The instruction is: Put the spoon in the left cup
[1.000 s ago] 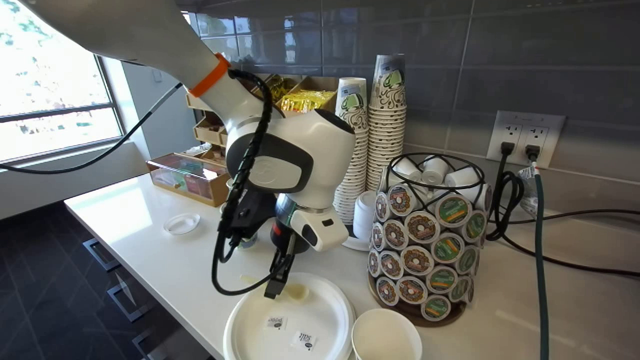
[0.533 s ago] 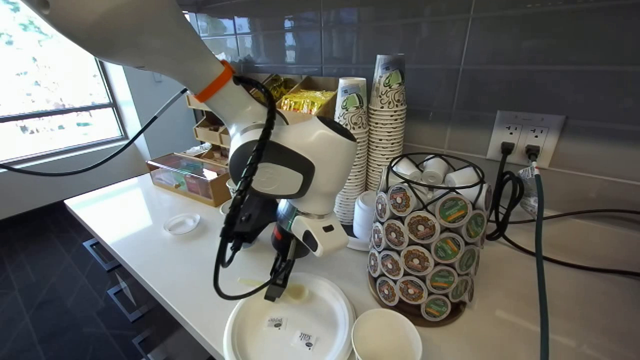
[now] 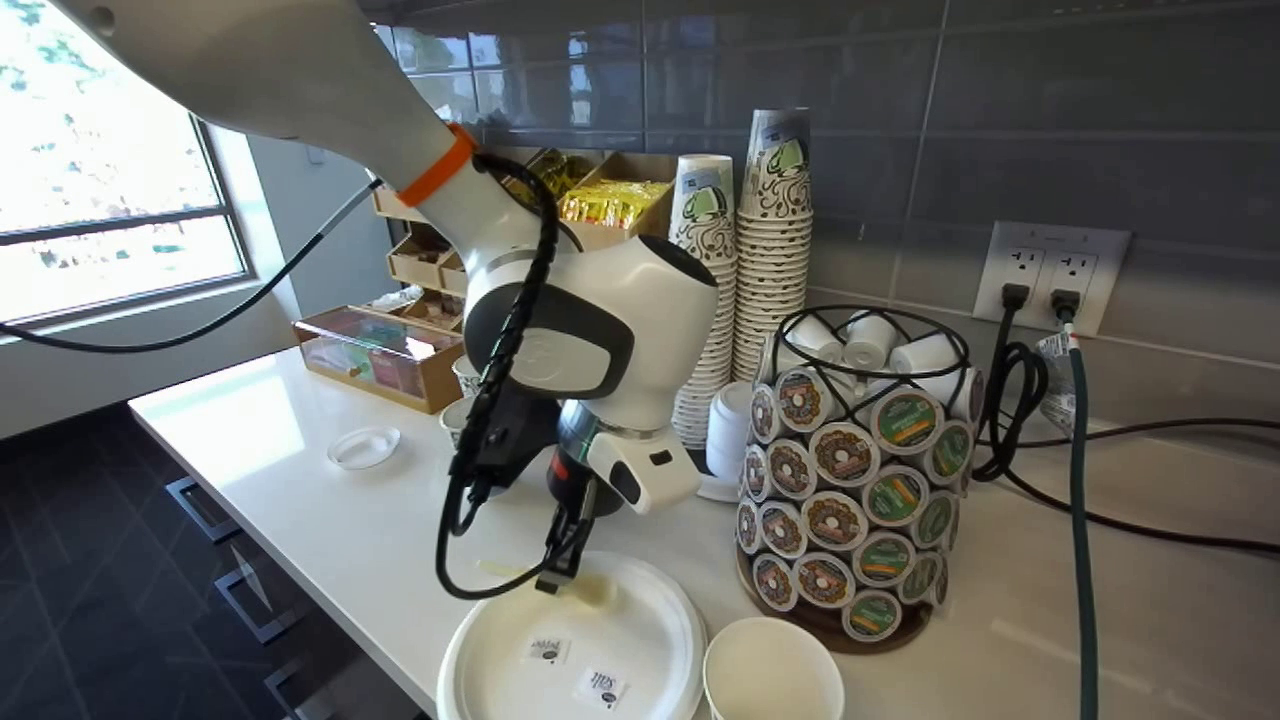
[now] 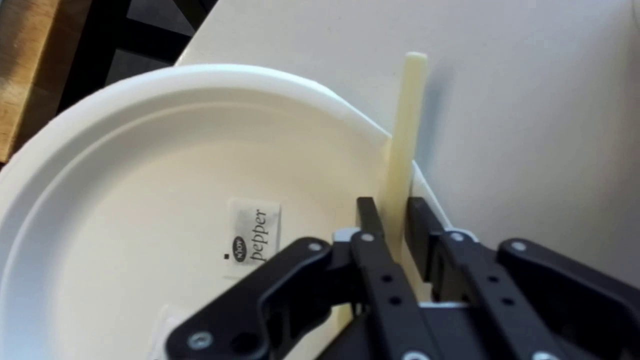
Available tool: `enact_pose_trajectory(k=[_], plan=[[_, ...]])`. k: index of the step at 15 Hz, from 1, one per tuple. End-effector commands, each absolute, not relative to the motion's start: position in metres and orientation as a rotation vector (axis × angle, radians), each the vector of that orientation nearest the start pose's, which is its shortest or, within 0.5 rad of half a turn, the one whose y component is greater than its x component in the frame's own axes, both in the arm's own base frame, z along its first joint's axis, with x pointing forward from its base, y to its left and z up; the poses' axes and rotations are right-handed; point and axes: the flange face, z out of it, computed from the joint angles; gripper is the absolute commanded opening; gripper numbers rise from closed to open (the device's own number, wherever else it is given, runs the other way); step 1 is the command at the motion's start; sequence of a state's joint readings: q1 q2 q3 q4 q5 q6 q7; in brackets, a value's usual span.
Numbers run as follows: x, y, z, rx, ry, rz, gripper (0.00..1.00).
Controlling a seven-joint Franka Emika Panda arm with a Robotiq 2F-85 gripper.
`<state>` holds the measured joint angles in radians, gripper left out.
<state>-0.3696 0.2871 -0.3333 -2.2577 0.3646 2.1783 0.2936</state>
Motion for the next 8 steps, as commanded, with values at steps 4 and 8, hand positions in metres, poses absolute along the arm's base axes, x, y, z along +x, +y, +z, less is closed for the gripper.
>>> enact_pose_trajectory(k=[4,8], plan=[[0.389,-0.326,0.221,-2.315,1.701,0.407,0.04],[0.382,-0.330,0.248,-2.303,1.678,0.456,0.04]])
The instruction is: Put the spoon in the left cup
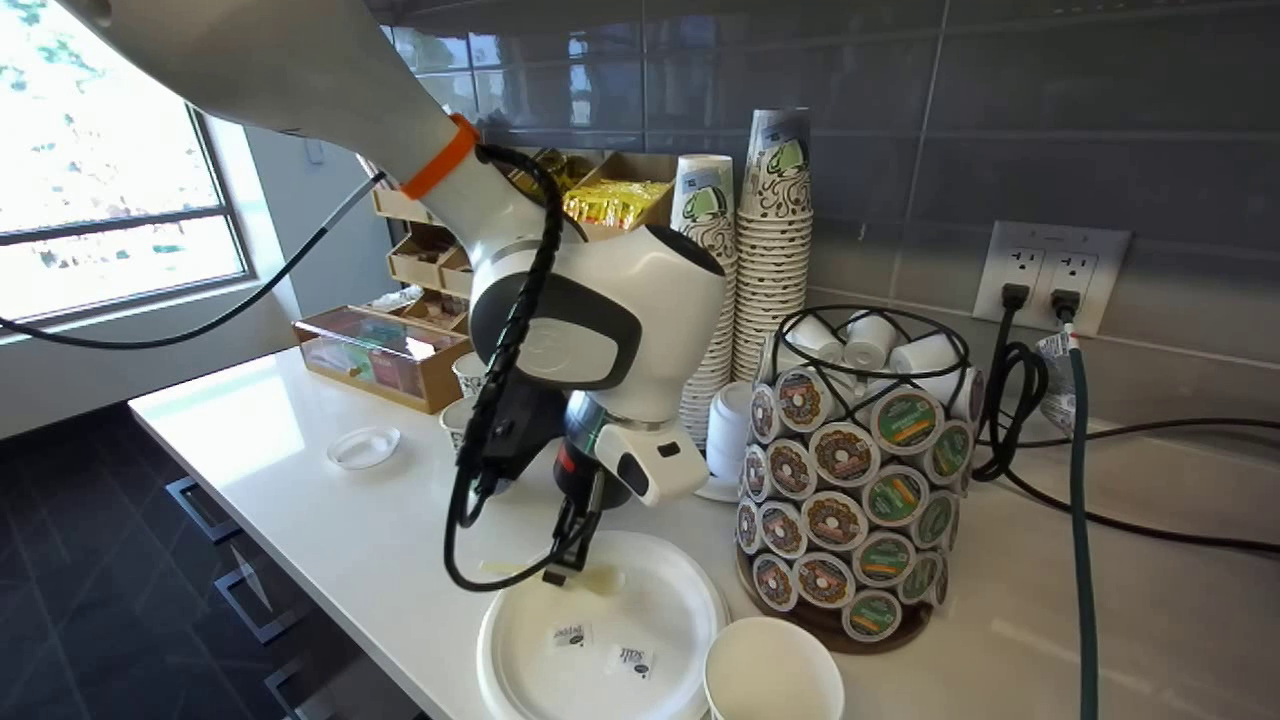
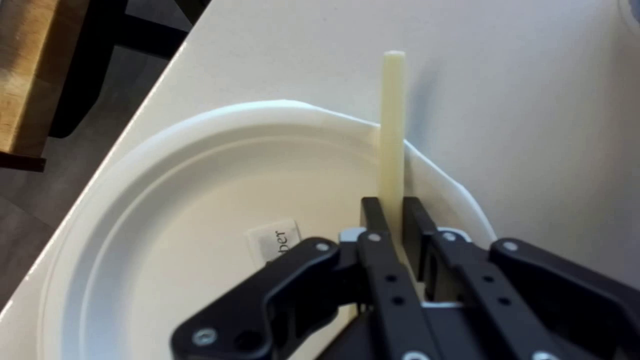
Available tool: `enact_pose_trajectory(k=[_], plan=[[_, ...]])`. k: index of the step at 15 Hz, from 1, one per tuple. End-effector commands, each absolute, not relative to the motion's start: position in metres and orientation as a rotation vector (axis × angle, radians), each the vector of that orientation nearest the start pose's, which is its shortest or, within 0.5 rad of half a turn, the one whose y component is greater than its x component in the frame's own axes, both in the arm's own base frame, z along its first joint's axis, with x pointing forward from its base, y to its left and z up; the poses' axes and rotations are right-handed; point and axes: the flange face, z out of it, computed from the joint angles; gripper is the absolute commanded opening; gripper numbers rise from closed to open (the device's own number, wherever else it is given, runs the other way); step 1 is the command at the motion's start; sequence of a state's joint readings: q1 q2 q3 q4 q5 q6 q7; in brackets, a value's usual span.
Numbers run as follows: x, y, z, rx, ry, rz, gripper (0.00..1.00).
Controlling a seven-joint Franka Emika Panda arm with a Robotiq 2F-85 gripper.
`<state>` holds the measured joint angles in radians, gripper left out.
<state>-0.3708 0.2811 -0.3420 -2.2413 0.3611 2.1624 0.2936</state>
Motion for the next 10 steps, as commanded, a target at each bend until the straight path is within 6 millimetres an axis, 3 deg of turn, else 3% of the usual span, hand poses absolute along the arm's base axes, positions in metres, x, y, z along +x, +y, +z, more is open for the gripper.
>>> enact_pose_trajectory(k=[1,7,10], plan=[[0.380,-0.329,0.256,-2.297,1.663,0.479,0.04],[0.373,-0.299,0.311,-2.202,1.490,0.702,0.04],[0.374,-0.273,0.334,-2.186,1.369,0.696,0.04]])
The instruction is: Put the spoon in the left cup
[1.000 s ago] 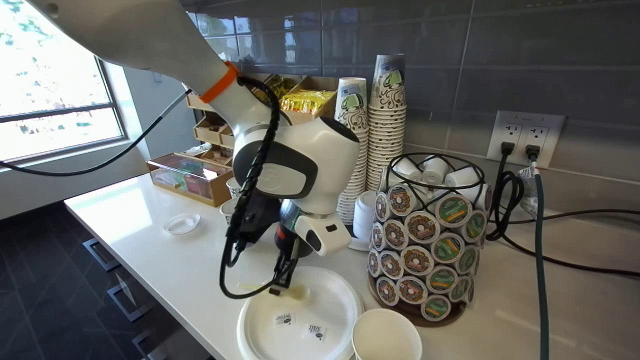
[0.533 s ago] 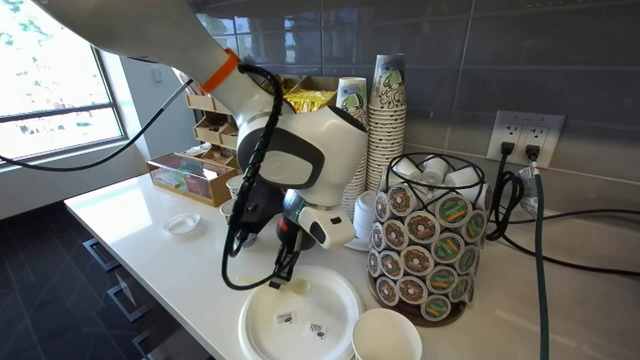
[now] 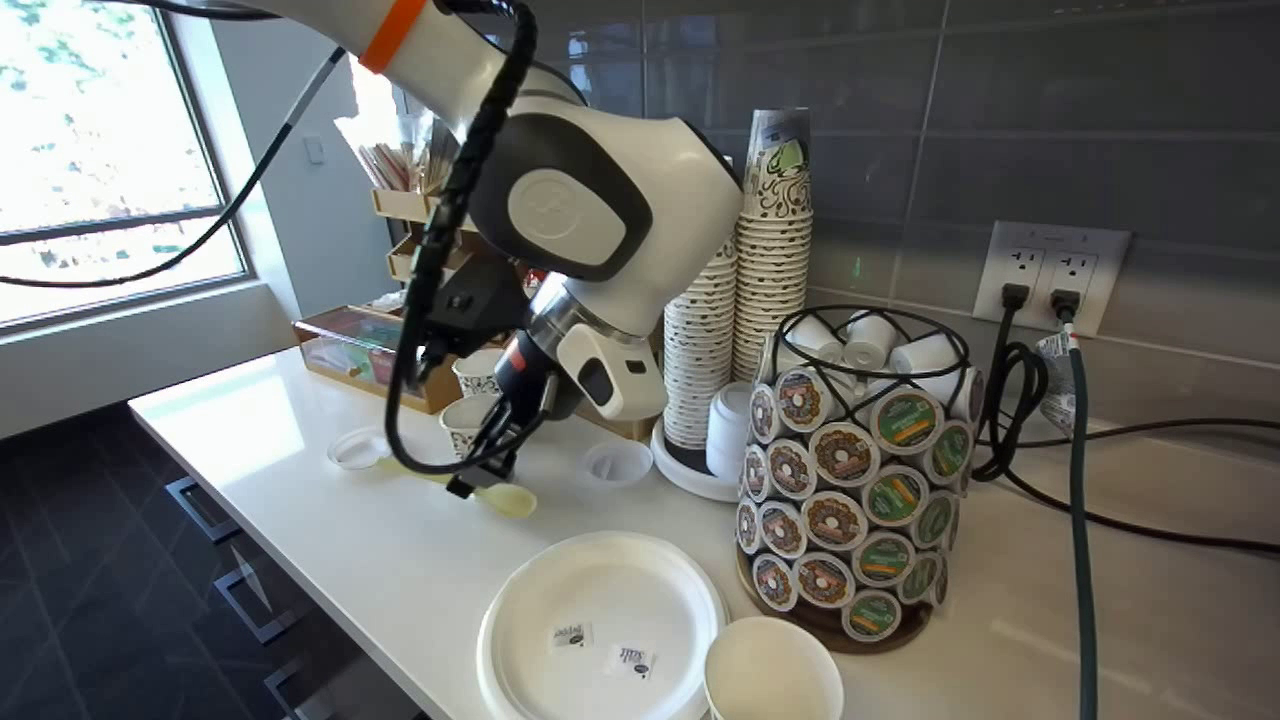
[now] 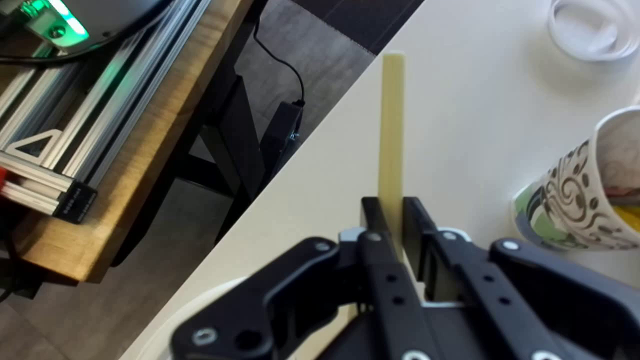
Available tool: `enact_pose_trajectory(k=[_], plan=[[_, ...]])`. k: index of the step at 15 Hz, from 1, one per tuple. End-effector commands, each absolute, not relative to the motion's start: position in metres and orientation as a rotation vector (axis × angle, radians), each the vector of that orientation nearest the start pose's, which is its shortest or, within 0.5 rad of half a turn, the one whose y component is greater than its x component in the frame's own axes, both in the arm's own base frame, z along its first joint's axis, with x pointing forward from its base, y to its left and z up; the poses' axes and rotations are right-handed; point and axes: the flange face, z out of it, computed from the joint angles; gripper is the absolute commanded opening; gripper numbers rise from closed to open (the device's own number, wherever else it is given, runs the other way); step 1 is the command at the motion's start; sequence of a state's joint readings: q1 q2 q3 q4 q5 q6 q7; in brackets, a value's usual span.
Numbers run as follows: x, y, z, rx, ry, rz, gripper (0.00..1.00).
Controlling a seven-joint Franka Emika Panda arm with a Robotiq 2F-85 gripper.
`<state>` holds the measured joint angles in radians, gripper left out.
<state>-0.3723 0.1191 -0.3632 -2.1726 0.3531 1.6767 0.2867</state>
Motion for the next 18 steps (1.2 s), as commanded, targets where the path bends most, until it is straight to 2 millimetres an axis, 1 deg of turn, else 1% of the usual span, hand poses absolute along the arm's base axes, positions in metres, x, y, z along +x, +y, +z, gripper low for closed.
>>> enact_pose_trajectory(k=[1,4,7,9,13,14,15,16,18], plan=[[0.376,-0.261,0.339,-2.176,1.334,0.690,0.04],[0.382,-0.227,0.350,-2.136,1.286,0.622,0.04],[0.389,-0.187,0.356,-2.069,1.255,0.554,0.04],[0.394,-0.157,0.363,-2.051,1.234,0.427,0.04],[0.408,-0.103,0.366,-2.119,1.238,0.159,0.04],[0.417,-0.125,0.365,-2.109,1.237,0.259,0.15],[0.419,-0.111,0.366,-2.130,1.232,0.212,0.15],[0.418,-0.103,0.366,-2.144,1.225,0.193,0.15],[0.416,-0.100,0.366,-2.146,1.223,0.185,0.15]])
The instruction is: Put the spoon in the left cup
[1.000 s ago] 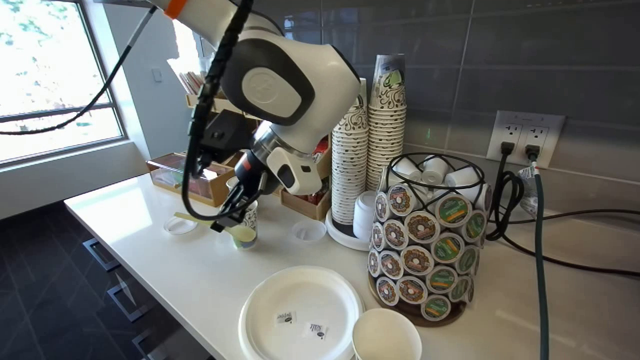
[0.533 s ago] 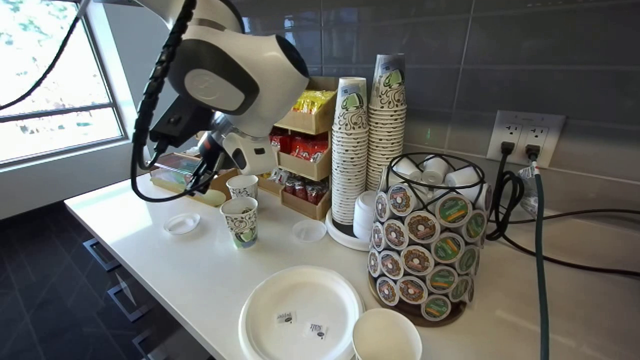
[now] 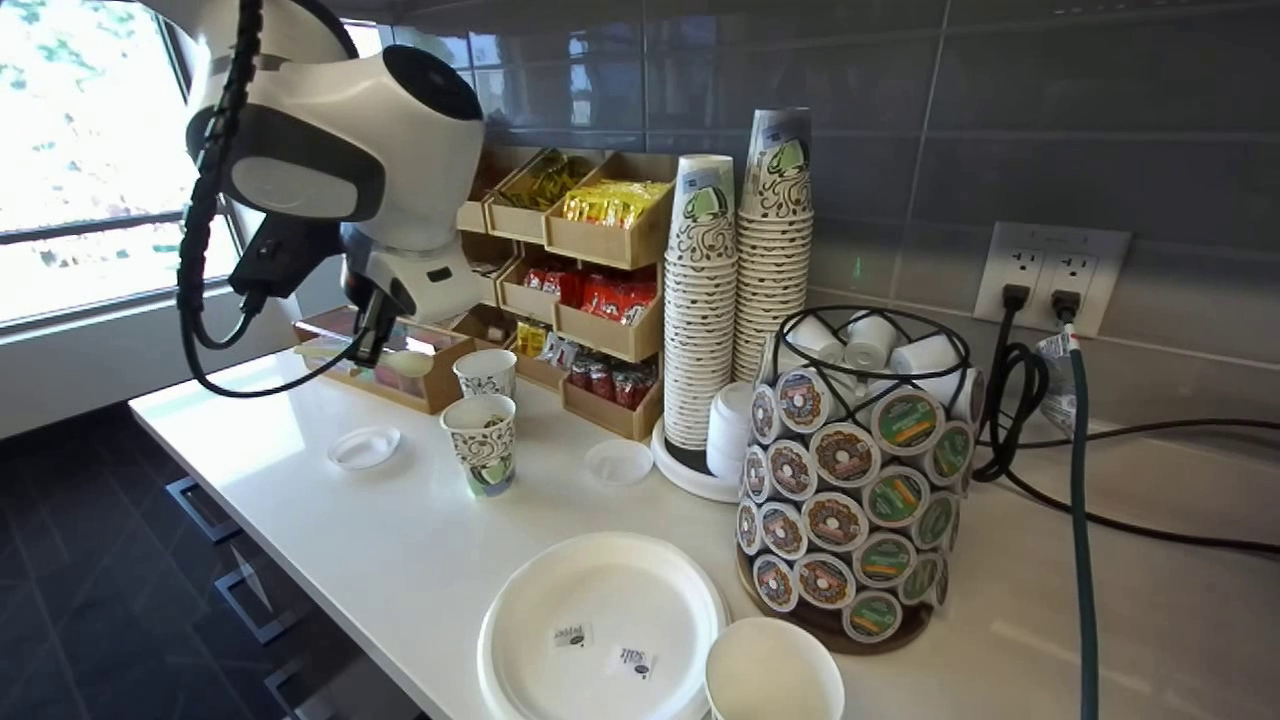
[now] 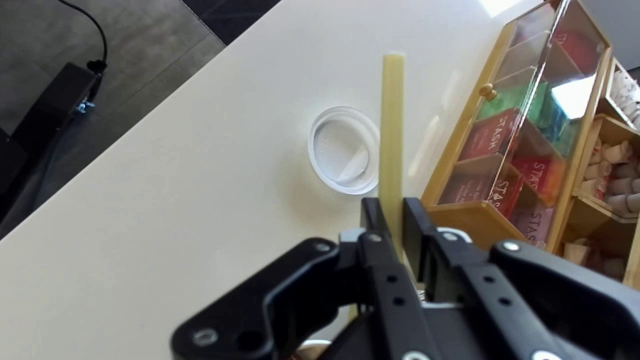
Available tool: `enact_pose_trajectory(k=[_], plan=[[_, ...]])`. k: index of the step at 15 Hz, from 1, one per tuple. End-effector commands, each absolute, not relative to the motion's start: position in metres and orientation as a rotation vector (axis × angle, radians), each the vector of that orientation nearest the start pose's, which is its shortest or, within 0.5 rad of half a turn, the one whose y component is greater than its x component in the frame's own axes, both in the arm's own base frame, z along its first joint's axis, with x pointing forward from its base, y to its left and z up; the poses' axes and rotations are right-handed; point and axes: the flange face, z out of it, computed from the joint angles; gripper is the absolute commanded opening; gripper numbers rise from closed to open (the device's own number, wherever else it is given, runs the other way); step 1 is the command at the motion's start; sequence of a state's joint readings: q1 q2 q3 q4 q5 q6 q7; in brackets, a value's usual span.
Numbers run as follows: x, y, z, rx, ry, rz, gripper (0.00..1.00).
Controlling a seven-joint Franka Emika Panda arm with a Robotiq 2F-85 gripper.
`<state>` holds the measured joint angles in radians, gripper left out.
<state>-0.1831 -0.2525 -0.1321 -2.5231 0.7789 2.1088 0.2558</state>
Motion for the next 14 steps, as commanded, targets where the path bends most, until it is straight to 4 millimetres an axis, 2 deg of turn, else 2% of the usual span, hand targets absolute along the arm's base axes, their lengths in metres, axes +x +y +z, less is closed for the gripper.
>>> enact_pose_trajectory(k=[1,2,8,10,14], plan=[[0.415,-0.102,0.367,-2.144,1.226,0.183,0.15],[0.419,-0.099,0.365,-2.136,1.227,0.173,0.04],[0.465,-0.048,0.354,-2.057,1.193,0.185,0.04],[0.482,-0.041,0.348,-2.038,1.201,0.164,0.04],[0.511,-0.042,0.335,-2.018,1.194,0.102,0.04]])
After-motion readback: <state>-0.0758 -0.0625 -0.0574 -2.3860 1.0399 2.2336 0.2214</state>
